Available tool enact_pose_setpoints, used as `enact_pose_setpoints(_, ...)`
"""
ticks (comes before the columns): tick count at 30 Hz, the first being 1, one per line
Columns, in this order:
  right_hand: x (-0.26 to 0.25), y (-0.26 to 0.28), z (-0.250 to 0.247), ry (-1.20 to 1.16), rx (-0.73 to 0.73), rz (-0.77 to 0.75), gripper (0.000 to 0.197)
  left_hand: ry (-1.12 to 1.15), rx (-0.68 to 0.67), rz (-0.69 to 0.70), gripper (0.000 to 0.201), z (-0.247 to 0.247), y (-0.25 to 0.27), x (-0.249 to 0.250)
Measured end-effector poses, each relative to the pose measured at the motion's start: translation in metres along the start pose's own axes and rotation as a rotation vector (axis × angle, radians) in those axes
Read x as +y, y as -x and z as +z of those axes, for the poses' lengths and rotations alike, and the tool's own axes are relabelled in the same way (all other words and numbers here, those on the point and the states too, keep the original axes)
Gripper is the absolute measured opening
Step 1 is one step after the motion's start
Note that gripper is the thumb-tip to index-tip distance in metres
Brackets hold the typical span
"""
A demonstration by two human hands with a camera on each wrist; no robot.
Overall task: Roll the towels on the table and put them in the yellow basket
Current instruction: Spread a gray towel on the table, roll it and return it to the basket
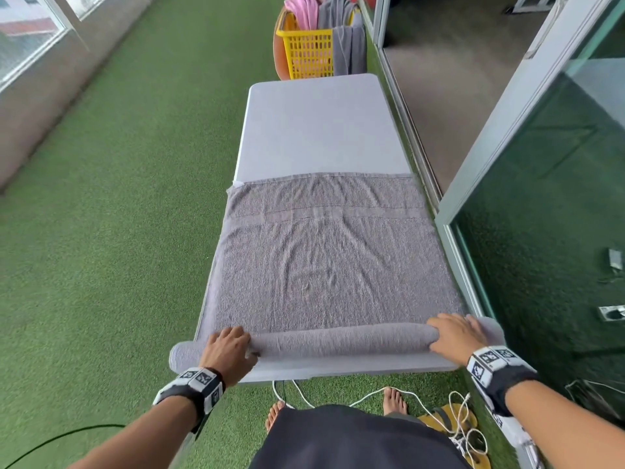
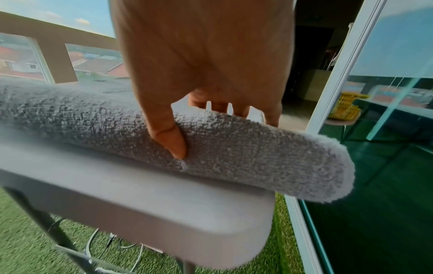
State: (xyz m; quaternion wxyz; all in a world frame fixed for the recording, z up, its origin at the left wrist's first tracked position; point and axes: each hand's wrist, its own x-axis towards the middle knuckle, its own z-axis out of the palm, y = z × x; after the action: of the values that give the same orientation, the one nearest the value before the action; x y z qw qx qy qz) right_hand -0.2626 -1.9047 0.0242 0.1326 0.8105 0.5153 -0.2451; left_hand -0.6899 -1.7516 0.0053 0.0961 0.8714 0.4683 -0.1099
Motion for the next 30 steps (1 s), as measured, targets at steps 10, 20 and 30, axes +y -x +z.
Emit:
enact_pose_setpoints(10,-0.006,0.011,0.027,0.046,0.083,-0.065,0.062,0.12,0.017,0.029,0.046,0.015,0.013,0.009)
enact_pose_setpoints(20,-0.006,-0.014,-0.009,-0.123,0.208,-0.031,0.047,0.13,-0.005,-0.062,0.07,-0.003,-0.02,-0.009)
enact_pose_setpoints(30,0.001,-0.001,-0.006,0.045,0.127,-0.033,0.039,0.089,-0.013,0.001,0.053,-0.011,-0.018,-0.007)
